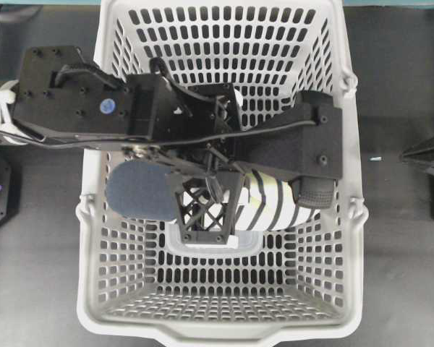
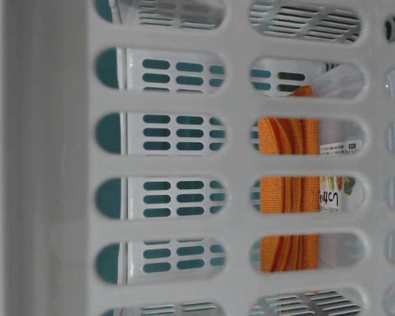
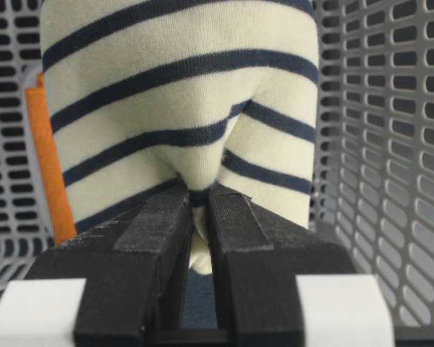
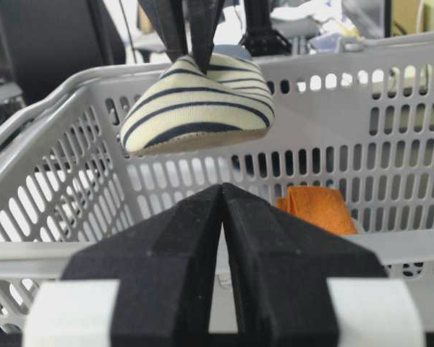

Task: Pick up the slipper from the shopping basket with the left arm.
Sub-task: 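Lift the striped slipper upward out of the basket with the left gripper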

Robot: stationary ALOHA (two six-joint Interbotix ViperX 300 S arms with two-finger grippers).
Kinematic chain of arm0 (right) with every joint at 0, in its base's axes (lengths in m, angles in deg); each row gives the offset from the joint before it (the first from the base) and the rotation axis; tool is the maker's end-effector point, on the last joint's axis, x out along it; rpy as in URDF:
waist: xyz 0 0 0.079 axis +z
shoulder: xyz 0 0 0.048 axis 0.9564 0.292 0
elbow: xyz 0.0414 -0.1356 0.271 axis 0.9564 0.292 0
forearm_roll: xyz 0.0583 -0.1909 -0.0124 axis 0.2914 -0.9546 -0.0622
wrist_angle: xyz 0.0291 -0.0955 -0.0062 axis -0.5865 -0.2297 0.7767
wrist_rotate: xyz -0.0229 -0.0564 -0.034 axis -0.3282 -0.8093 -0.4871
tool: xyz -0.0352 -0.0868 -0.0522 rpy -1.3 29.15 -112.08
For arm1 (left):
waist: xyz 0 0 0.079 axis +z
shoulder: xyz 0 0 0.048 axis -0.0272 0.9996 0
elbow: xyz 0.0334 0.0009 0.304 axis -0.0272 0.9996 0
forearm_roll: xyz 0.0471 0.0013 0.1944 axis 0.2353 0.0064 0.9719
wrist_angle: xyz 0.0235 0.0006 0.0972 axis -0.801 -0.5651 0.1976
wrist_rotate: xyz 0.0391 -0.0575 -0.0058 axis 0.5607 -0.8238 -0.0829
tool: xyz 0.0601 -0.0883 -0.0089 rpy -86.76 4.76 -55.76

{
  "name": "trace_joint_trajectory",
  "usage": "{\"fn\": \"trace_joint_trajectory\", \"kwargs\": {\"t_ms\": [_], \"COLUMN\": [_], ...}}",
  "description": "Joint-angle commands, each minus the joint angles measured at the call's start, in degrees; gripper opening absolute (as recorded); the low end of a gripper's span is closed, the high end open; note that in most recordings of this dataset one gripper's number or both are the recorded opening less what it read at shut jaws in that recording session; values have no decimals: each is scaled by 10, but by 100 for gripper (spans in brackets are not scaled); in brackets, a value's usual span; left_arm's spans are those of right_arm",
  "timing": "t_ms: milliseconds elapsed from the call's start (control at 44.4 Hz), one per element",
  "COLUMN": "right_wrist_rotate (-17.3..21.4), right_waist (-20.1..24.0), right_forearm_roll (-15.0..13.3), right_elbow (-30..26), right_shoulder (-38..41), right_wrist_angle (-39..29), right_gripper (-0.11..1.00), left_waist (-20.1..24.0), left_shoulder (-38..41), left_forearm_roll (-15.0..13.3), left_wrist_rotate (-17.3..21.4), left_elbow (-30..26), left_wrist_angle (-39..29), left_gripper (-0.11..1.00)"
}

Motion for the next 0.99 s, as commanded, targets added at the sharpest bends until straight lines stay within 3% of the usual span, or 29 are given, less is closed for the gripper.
{"fn": "trace_joint_trajectory", "kwargs": {"t_ms": [0, 968], "right_wrist_rotate": [1, 0], "right_waist": [1, 2], "right_forearm_roll": [2, 2], "right_elbow": [-5, -1], "right_shoulder": [2, -17], "right_wrist_angle": [3, -16], "right_gripper": [-1, -1], "left_waist": [-2, -3], "left_shoulder": [-17, -9], "left_forearm_roll": [3, 3], "left_wrist_rotate": [-1, 0], "left_elbow": [-10, -11], "left_wrist_angle": [2, -3], "left_gripper": [6, 6]}}
